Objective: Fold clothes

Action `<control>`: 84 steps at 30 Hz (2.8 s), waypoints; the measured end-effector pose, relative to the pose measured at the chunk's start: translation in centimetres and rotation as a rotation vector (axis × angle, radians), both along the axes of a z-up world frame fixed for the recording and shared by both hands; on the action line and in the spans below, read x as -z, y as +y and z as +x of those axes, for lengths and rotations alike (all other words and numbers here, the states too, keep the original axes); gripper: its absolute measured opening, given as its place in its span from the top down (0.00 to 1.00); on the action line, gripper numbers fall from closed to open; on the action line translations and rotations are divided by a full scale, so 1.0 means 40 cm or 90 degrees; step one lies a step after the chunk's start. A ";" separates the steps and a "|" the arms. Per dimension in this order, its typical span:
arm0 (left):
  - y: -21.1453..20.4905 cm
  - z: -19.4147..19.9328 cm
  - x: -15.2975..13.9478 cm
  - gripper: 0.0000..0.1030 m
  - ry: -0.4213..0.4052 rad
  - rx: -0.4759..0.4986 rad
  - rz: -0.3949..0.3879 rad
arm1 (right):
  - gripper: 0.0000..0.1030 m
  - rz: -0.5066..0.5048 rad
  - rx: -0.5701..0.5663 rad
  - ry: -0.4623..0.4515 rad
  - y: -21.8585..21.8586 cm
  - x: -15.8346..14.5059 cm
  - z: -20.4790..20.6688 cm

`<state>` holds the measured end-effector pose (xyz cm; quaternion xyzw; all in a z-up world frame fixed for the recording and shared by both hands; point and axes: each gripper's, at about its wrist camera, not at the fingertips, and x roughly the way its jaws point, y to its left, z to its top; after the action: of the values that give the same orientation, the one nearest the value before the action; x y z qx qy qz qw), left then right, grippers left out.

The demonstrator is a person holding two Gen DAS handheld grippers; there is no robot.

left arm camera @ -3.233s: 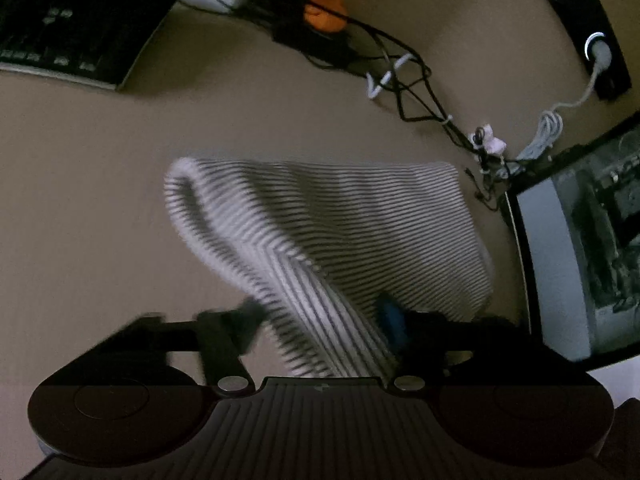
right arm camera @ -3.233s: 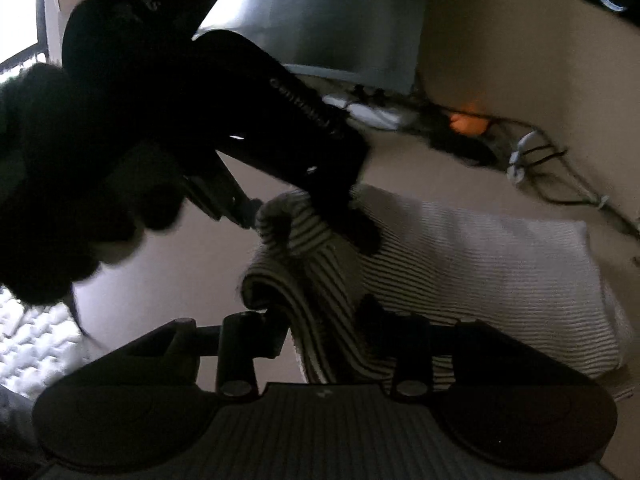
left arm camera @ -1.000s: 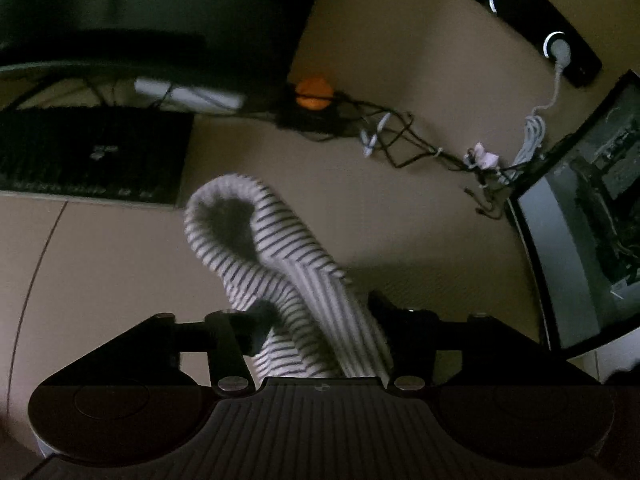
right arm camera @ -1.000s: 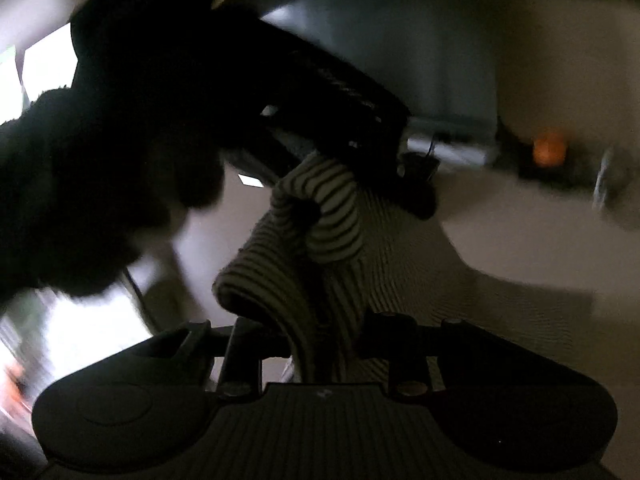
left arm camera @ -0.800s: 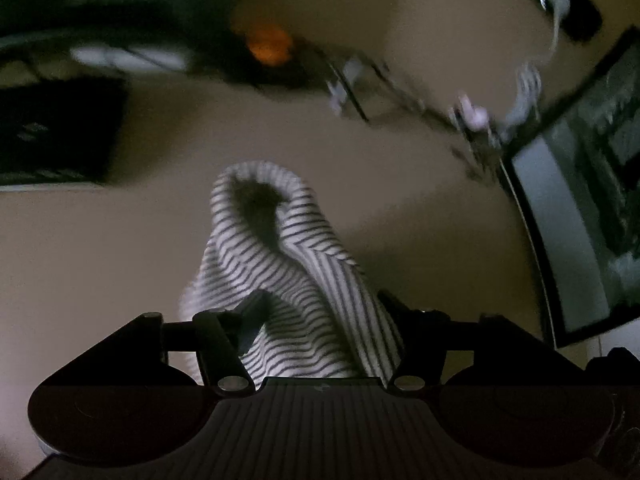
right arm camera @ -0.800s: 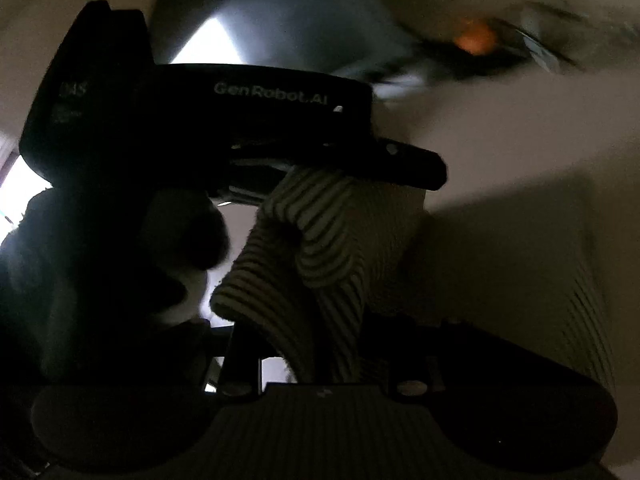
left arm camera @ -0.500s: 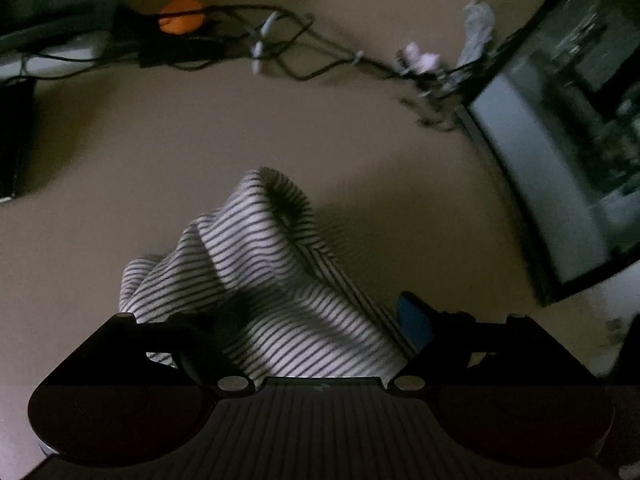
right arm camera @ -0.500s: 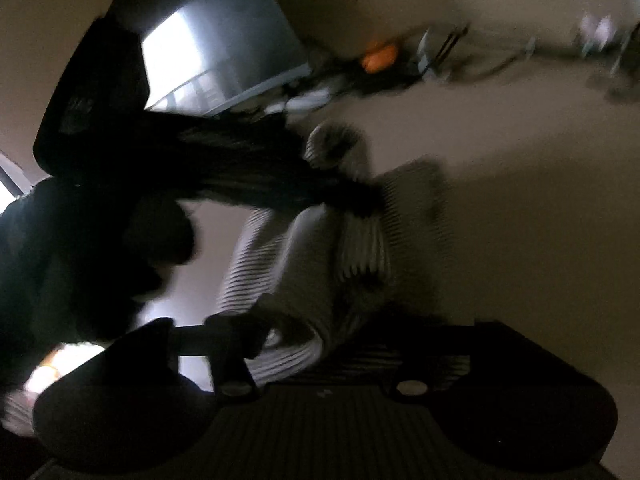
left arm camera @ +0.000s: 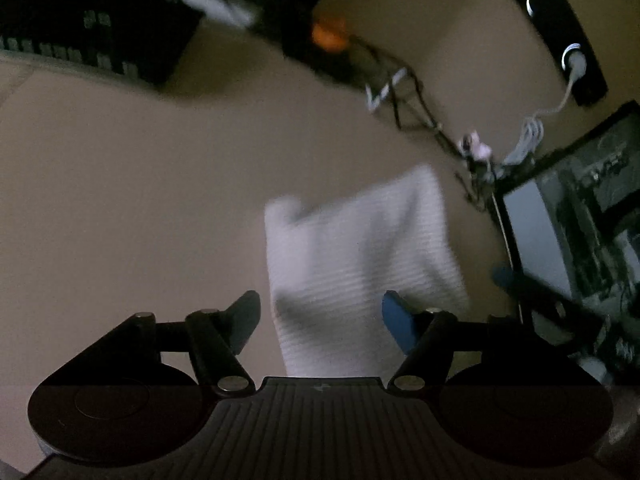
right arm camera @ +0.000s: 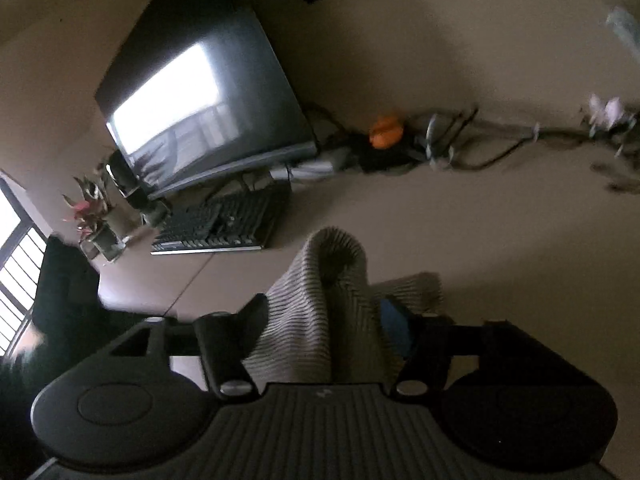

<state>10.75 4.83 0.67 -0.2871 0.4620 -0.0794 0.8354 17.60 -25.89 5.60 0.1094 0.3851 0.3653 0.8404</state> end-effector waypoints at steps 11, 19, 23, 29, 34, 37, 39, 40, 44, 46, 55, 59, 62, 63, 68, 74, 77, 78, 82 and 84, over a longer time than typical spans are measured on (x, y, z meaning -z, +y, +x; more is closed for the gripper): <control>-0.108 0.008 -0.117 0.31 -0.118 0.087 0.032 | 0.52 0.068 0.026 0.078 0.011 0.033 0.047; -0.233 0.040 -0.076 0.27 -0.097 0.153 0.083 | 0.43 -0.157 0.126 -0.030 -0.061 0.109 0.022; -0.243 0.046 -0.065 0.20 -0.083 0.148 0.125 | 0.37 -0.176 0.118 -0.065 -0.049 0.098 0.012; -0.214 0.035 -0.059 0.20 -0.064 0.135 0.177 | 0.21 -0.189 0.152 -0.126 -0.027 0.036 0.032; -0.213 0.027 -0.067 0.18 -0.071 0.129 0.203 | 0.15 -0.303 0.187 -0.146 0.043 0.071 0.109; -0.196 0.024 -0.075 0.15 -0.077 0.118 0.207 | 0.04 -0.379 0.172 -0.176 0.083 0.130 0.125; -0.171 0.032 -0.078 0.12 -0.078 0.099 0.193 | 0.02 -0.374 0.174 -0.184 0.078 0.132 0.124; -0.157 0.043 -0.079 0.12 -0.077 0.087 0.191 | 0.02 -0.358 0.177 -0.173 0.067 0.128 0.126; -0.118 0.109 -0.077 0.11 -0.075 0.059 0.204 | 0.02 -0.298 0.191 -0.142 0.018 0.093 0.104; -0.121 0.144 -0.074 0.11 -0.082 0.067 0.213 | 0.00 -0.272 0.194 -0.153 -0.004 0.051 0.064; -0.200 0.295 0.010 0.12 -0.061 0.107 0.347 | 0.00 -0.187 0.095 -0.115 -0.043 -0.011 -0.081; -0.215 0.309 0.040 0.12 -0.046 0.118 0.357 | 0.00 -0.251 0.065 -0.057 -0.013 0.080 -0.106; -0.208 0.299 0.026 0.13 -0.055 0.108 0.343 | 0.00 -0.261 0.073 -0.037 -0.001 0.115 -0.114; -0.205 0.290 0.013 0.13 -0.061 0.103 0.337 | 0.00 -0.264 0.073 -0.034 0.004 0.115 -0.111; -0.146 0.211 -0.039 0.09 -0.073 0.079 0.263 | 0.00 -0.281 0.068 -0.027 0.027 0.115 -0.106; -0.099 0.092 -0.044 0.08 -0.060 0.087 0.145 | 0.00 -0.274 0.060 0.007 0.029 0.127 -0.095; -0.091 0.048 -0.040 0.08 -0.057 0.080 0.113 | 0.00 -0.233 0.046 0.053 0.025 0.143 -0.085; -0.088 0.039 -0.038 0.08 -0.055 0.077 0.110 | 0.00 -0.216 0.041 0.070 0.023 0.150 -0.081; -0.078 0.010 -0.028 0.07 -0.042 0.074 0.099 | 0.00 -0.183 0.028 0.101 0.029 0.163 -0.085; -0.079 0.000 -0.023 0.07 -0.038 0.082 0.098 | 0.00 -0.181 0.027 0.104 0.036 0.163 -0.091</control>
<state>10.74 1.67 1.59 -0.1895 0.4592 -0.1060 0.8614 13.97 -24.45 -0.91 0.0273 0.4974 0.2791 0.8210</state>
